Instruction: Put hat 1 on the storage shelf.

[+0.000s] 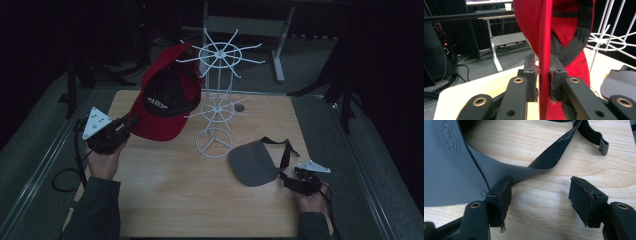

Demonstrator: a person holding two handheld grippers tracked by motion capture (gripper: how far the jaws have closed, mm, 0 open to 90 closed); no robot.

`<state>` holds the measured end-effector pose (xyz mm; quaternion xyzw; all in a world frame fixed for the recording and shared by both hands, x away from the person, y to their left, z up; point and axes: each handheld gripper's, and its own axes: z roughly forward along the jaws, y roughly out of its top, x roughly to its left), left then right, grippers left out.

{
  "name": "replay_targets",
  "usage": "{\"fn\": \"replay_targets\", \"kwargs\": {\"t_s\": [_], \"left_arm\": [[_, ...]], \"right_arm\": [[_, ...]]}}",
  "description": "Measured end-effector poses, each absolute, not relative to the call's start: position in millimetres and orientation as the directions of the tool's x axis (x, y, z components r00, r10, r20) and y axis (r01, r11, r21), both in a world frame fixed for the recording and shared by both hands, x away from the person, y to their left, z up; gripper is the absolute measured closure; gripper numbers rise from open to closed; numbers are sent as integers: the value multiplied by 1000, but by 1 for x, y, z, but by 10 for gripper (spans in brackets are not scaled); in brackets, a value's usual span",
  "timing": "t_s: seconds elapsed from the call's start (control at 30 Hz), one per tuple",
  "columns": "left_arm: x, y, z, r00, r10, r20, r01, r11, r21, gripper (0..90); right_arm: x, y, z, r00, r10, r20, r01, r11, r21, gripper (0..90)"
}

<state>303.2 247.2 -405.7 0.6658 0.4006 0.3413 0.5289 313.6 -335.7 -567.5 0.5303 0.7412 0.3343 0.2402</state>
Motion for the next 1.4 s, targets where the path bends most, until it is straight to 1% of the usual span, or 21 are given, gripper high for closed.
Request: {"fn": "replay_targets", "kwargs": {"t_s": [0.27, 0.47, 0.93, 1.27, 1.4], "left_arm": [[302, 248, -402, 442, 897, 25, 152, -103, 983, 668], [302, 250, -401, 439, 898, 15, 147, -88, 985, 613], [302, 257, -400, 428, 904, -12, 154, -60, 986, 576], [303, 257, -401, 427, 904, -20, 170, -59, 984, 573], [305, 257, -402, 423, 906, -23, 181, -59, 982, 571]], "right_arm": [[314, -336, -567, -322, 947, -2, 626, 215, 750, 346], [314, -336, -567, -323, 947, -1, 626, 214, 750, 346], [314, -336, -567, -322, 947, 2, 626, 212, 750, 346], [314, -337, -567, -324, 946, 7, 626, 209, 751, 348], [314, -337, -566, -323, 946, 16, 637, 204, 744, 381]]}}
